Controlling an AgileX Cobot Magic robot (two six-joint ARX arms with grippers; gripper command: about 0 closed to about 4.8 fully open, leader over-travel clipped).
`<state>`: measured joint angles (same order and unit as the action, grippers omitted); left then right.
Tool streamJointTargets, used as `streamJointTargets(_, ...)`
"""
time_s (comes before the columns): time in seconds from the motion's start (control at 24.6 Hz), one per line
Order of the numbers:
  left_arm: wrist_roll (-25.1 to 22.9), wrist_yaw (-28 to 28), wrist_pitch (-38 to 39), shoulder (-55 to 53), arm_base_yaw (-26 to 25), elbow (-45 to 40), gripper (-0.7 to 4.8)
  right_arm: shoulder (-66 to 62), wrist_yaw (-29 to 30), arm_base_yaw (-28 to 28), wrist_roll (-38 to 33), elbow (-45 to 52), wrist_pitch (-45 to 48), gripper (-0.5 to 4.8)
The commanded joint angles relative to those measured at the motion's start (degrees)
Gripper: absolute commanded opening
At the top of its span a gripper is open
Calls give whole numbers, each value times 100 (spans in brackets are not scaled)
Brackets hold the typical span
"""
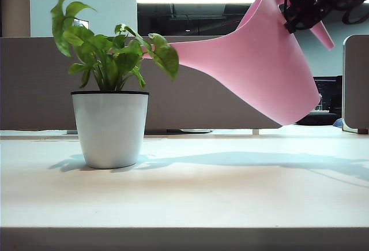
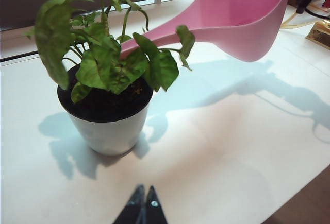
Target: Pick up the watering can from the table, water the potted plant, and put the can back.
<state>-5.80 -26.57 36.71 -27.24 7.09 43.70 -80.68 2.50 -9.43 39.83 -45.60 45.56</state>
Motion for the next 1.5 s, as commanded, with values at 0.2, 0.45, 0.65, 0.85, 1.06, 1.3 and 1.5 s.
streamJointTargets(0.2,-15,-48,-50,11,7,42,-5,133,-131,-2,125,-195,651,104)
streamJointTargets(0.45,-17,-48,-50,11,7,42,-5,133,-133,-9,529,-232,651,104)
streamJointTargets(0.65,-17,-48,-50,11,7,42,-5,133,-144,-42,719,-326,647,104)
streamJointTargets(0.85,-15,-48,-50,11,7,42,-5,133,-149,-42,901,-474,562,104)
streamJointTargets(1.06,-17,-48,-50,11,7,42,-5,133,-142,-46,1021,-614,522,104)
streamJointTargets(1.3,-17,-48,-50,11,7,42,-5,140,-144,-55,1080,-647,503,104)
streamJointTargets(1.5,-17,-50,-50,11,7,42,-5,142,-129,-55,1329,-654,431,104)
